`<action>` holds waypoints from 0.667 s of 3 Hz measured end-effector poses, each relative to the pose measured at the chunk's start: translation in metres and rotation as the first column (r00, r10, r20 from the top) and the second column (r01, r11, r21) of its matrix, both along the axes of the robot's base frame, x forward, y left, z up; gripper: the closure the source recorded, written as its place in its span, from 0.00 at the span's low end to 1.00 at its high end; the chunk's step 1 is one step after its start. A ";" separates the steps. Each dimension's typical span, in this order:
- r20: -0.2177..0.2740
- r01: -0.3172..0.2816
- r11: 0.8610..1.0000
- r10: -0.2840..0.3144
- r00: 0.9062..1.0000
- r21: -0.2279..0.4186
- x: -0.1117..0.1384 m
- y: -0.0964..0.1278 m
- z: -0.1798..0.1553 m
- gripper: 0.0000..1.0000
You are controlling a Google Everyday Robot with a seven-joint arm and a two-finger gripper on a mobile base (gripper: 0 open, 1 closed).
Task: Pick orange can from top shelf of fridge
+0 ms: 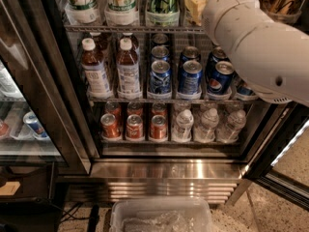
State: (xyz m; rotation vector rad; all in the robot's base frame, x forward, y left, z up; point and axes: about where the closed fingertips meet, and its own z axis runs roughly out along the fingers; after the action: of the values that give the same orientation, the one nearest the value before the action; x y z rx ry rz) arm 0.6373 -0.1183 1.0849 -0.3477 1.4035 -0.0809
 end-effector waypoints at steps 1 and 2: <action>-0.007 0.012 1.000 -0.012 1.000 0.008 0.006 -0.001 -0.002 0.36; -0.030 0.017 1.000 -0.017 0.999 0.014 0.010 -0.003 -0.008 0.49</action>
Offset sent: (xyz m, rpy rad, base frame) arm 0.0203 -0.0032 -0.0179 0.0238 0.0709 -0.0285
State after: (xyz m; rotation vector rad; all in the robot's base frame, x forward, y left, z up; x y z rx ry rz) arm 0.6473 -0.1208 1.0767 -0.3266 1.4365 -0.0802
